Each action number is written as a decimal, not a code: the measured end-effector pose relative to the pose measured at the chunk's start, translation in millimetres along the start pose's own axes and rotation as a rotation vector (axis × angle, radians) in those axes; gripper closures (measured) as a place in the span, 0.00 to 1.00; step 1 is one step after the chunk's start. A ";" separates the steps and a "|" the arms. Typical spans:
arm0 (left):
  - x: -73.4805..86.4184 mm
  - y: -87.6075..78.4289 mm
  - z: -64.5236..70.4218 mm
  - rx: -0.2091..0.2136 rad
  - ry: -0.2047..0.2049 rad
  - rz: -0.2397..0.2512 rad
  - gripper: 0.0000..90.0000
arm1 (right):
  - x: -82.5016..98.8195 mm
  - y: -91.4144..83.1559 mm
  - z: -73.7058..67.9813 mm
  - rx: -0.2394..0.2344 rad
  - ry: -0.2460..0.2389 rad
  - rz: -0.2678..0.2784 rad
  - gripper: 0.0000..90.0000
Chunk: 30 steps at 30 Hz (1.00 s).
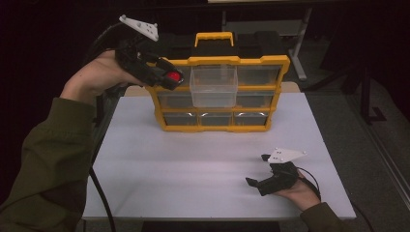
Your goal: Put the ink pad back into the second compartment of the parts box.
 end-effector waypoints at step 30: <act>-71.6 51.7 -6.0 0.012 0.023 -0.053 0.33 | 0.7 -1.5 -0.3 -0.008 0.001 0.006 0.00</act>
Point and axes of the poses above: each handheld gripper's, and its own axes: y roughly forward along the jaws, x roughly out of its underside, z roughly to its right, the point moved 7 cm from there along y, roughly forward along the jaws, and after that the axes turned 15 degrees about -z, right-handed, at the moved point
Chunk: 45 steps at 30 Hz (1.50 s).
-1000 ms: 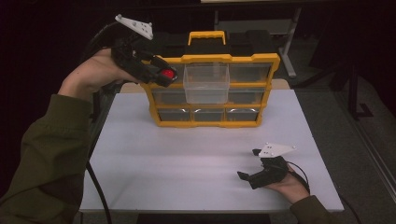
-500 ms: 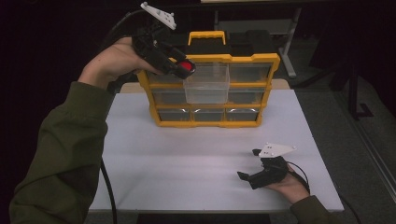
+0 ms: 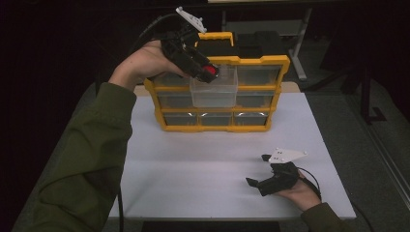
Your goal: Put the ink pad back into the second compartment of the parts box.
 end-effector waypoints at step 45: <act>45.0 -23.2 -3.5 -0.004 -0.077 0.093 0.24 | 1.8 -1.2 3.2 0.003 0.009 0.004 0.00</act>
Point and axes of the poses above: each handheld gripper's, and its own axes: y roughly forward along the jaws, x roughly out of its underside, z roughly to its right, the point moved 7 cm from there along y, roughly forward along the jaws, and after that the axes turned 15 degrees about -z, right-handed, at the moved point
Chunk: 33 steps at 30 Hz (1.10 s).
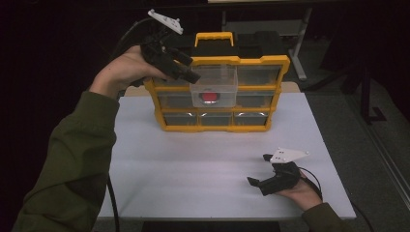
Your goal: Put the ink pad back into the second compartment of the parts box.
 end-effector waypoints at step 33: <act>103.3 33.9 19.0 -0.091 -0.081 0.050 0.11 | -0.5 2.6 -0.6 0.002 -0.006 -0.012 0.00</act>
Point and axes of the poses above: each handheld gripper's, and its own axes: y roughly forward along the jaws, x roughly out of its underside, z roughly to its right, the point moved 7 cm from there along y, roughly forward along the jaws, and after that the axes turned 15 degrees about -z, right-handed, at the moved point
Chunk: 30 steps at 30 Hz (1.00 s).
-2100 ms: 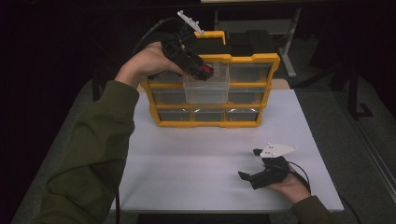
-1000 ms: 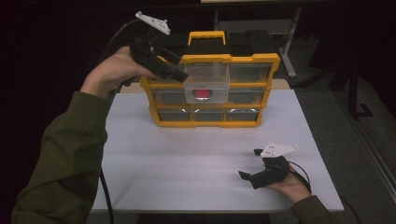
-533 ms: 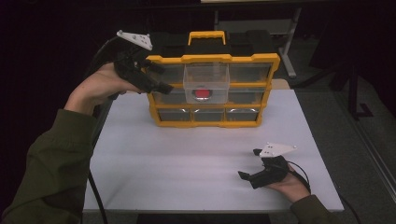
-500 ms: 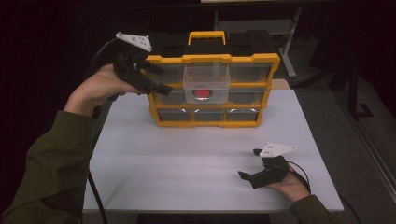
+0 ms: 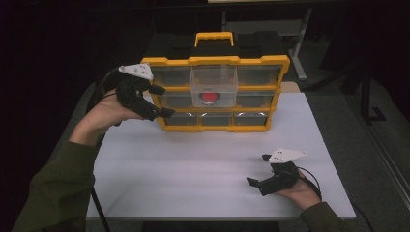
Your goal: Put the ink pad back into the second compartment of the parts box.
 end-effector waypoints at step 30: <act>101.2 77.1 21.4 -0.024 -0.140 0.028 0.00 | 0.0 0.9 -1.2 -0.002 -0.002 -0.004 0.00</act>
Point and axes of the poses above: each handheld gripper's, and its own axes: y roughly forward along the jaws, x roughly out of its underside, z roughly to its right, the point moved 7 cm from there along y, roughly forward along the jaws, and after that the axes turned 15 degrees about -z, right-handed, at the moved point
